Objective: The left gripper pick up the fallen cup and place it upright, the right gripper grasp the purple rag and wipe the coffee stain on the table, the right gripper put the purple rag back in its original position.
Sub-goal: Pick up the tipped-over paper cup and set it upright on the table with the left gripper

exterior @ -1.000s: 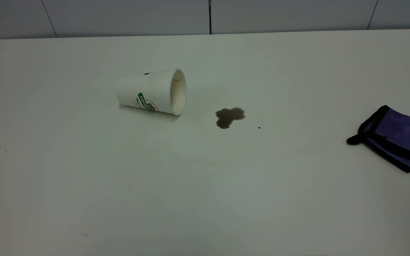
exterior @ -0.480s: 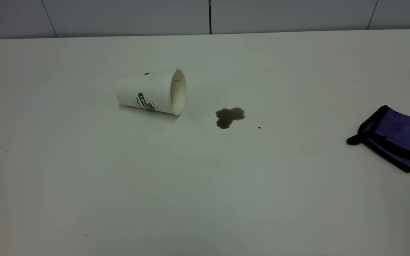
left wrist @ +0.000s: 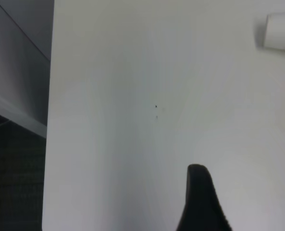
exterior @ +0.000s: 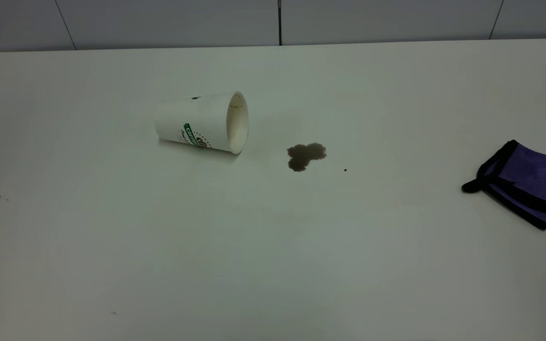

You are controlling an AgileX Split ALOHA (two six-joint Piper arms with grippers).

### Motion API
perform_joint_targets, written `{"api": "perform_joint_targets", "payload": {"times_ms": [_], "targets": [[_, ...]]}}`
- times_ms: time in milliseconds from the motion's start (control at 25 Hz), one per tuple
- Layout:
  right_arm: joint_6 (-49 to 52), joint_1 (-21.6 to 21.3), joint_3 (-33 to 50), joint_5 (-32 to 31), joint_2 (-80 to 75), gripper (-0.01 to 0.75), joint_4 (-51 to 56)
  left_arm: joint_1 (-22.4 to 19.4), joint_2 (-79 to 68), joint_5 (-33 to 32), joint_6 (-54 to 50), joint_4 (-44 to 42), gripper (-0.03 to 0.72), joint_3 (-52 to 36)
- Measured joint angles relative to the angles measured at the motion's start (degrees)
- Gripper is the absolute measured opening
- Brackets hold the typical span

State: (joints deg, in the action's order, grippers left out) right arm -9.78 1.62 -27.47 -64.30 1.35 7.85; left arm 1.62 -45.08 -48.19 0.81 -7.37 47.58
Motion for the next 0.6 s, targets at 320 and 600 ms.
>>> {"api": "perform_joint_targets", "payload": {"times_ms": [320, 600], "targets": [[0.00, 0.00, 0.00, 0.00, 0.00, 0.239, 0.00, 6.64, -25.30, 4.40, 1.98, 0.28, 0.638, 12.13], [0.00, 0.00, 0.00, 0.00, 0.00, 0.239, 0.00, 18.39, -45.75, 5.37, -8.65, -12.98, 0.710, 20.70]]}}
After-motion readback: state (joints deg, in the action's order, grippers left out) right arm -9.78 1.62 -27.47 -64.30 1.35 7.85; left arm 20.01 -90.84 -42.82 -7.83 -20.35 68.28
